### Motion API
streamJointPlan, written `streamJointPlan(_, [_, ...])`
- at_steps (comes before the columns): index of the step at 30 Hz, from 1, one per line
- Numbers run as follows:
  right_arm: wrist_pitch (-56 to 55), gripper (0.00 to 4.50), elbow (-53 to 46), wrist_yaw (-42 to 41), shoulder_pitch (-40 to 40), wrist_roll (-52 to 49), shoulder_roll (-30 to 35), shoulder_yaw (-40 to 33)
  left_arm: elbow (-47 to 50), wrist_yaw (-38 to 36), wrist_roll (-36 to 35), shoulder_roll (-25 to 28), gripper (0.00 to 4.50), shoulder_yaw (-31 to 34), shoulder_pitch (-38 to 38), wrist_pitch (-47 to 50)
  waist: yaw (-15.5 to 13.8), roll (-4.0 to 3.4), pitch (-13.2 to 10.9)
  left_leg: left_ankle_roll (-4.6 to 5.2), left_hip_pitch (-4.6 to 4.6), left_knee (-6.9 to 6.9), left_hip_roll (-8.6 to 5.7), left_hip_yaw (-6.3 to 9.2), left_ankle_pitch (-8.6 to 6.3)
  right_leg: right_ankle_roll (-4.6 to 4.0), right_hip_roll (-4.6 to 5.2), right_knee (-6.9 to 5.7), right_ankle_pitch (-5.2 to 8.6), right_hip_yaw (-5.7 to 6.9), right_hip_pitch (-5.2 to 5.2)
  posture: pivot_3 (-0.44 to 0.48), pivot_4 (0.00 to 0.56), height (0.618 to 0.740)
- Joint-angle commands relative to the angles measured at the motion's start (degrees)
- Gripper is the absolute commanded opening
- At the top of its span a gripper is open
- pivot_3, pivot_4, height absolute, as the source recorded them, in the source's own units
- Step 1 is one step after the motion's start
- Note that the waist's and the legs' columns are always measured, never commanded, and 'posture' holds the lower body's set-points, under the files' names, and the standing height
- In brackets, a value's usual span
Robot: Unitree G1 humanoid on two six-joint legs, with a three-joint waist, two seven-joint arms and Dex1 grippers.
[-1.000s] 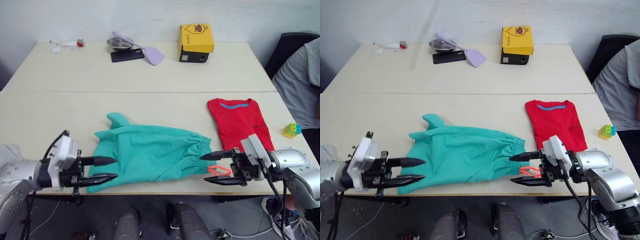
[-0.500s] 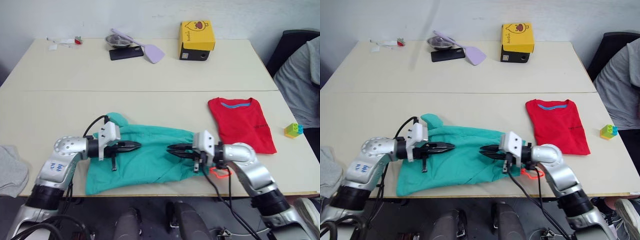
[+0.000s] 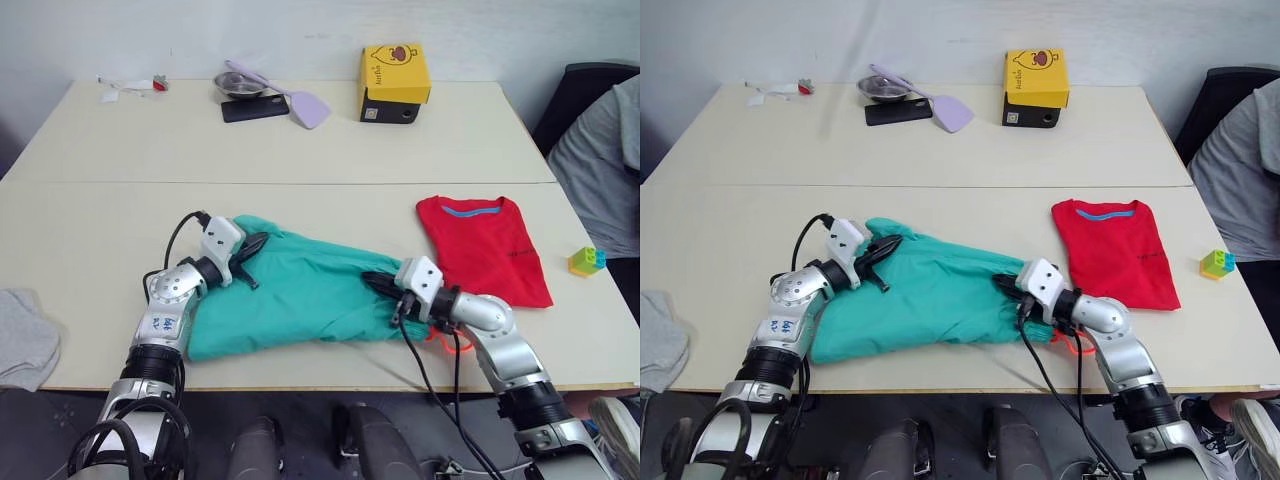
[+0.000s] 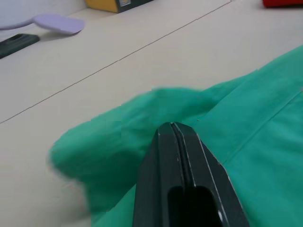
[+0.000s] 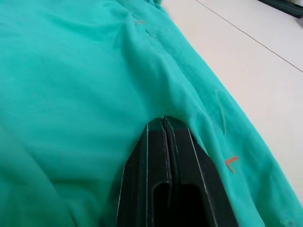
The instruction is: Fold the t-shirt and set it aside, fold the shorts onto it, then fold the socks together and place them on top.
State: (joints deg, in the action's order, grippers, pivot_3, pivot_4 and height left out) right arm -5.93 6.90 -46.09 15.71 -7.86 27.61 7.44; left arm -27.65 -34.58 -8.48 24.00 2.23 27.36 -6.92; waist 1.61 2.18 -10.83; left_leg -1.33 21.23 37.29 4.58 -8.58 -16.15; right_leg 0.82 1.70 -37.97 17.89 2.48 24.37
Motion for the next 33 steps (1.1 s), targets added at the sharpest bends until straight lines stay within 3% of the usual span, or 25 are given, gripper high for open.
streamJointPlan(1, [-0.8, 0.03, 1.5, 0.2, -2.0, -0.1, 2.7, -3.6, 0.1, -0.3, -0.2, 2.0, 0.00, 1.9, -2.3, 0.7, 0.0, 0.03, 0.0, 0.00, -0.04, 0.00, 0.00, 0.00, 0.00, 0.00, 0.00, 0.00, 0.00, 0.00, -0.04, 0.000, 0.150, 0.740])
streamJointPlan(6, [-4.0, 0.03, -1.3, -6.7, -3.6, -7.9, 3.9, -6.8, 2.1, -4.5, -2.8, 4.2, 0.00, 3.5, -3.6, -0.3, 0.0, 0.03, 0.1, 0.02, -0.17, -0.08, 0.00, 0.01, -0.01, 0.00, 0.00, 0.01, 0.00, 0.02, -0.13, 0.000, 0.150, 0.740])
streamJointPlan(10, [-0.1, 0.03, -7.9, -10.6, -4.0, -15.0, 3.5, -7.7, 7.3, -13.4, -8.9, 5.0, 0.00, 4.8, -4.4, -1.6, 0.2, 0.00, 0.0, -0.02, -0.13, -0.14, 0.05, 0.01, 0.00, 0.00, -0.06, 0.02, 0.00, 0.03, -0.08, 0.000, 0.150, 0.740])
streamJointPlan(13, [3.3, 0.03, -10.7, -9.9, -3.1, -14.0, 3.3, -5.2, 13.9, -21.4, -12.9, 6.1, 0.00, 2.7, -5.9, 1.4, 0.2, 0.00, 0.0, -0.13, -0.06, -0.13, 0.10, 0.02, 0.06, 0.00, -0.12, 0.00, 0.00, 0.02, -0.01, 0.000, 0.150, 0.740])
streamJointPlan(15, [4.6, 0.03, -11.0, -8.4, -2.4, -10.7, 2.6, -2.6, 16.7, -24.1, -11.6, 7.0, 0.00, 0.0, -6.8, 2.7, 0.1, 0.00, 0.0, -0.17, -0.07, -0.15, 0.11, 0.02, 0.07, -0.01, -0.13, 0.01, 0.00, 0.02, 0.00, 0.000, 0.150, 0.740])
streamJointPlan(20, [6.4, 0.03, -9.1, -5.5, -2.7, -4.1, 1.5, 2.1, 18.2, -21.1, -4.9, 5.8, 0.00, -5.5, -8.3, 3.8, 0.1, -0.02, 0.0, -0.16, -0.05, -0.16, 0.08, 0.02, 0.06, -0.02, -0.12, 0.04, 0.01, -0.02, 0.01, 0.000, 0.150, 0.740])
streamJointPlan(24, [3.7, 0.03, -6.6, -6.0, -5.5, -2.8, 4.7, -0.8, 17.9, -16.3, -0.9, 5.9, 0.00, -5.9, -10.5, 4.7, 0.0, -0.02, 0.0, -0.05, 0.02, -0.14, 0.08, 0.02, 0.00, -0.01, -0.11, 0.06, 0.01, -0.03, 0.07, 0.000, 0.150, 0.740])
streamJointPlan(27, [3.2, 0.03, -8.3, -8.9, -7.8, -8.7, 6.9, -5.8, 18.7, -15.0, -0.3, 7.1, 0.00, -5.0, -12.7, 5.1, -0.1, -0.02, 0.1, 0.16, -0.03, -0.15, 0.07, 0.05, -0.12, -0.01, -0.09, 0.10, 0.01, -0.02, 0.00, 0.000, 0.150, 0.740])
streamJointPlan(29, [8.7, 0.03, -13.6, -11.2, -10.1, -19.3, 6.9, -10.6, 20.4, -16.4, -2.2, 7.6, 0.00, -4.1, -14.4, 4.5, -0.1, -0.02, 0.1, 0.26, -0.06, -0.16, 0.07, 0.06, -0.17, -0.01, -0.08, 0.11, 0.01, -0.02, -0.04, 0.000, 0.150, 0.740])
streamJointPlan(33, [29.5, 0.96, -24.7, -10.1, -16.1, -36.8, 12.4, -17.2, 23.8, -21.6, -8.3, 7.1, 0.00, -2.7, -15.8, 2.3, 0.2, -0.13, 0.0, 0.24, -0.08, -0.23, 0.13, 0.07, -0.18, -0.03, -0.13, 0.07, 0.02, -0.04, -0.02, 0.000, 0.150, 0.740])
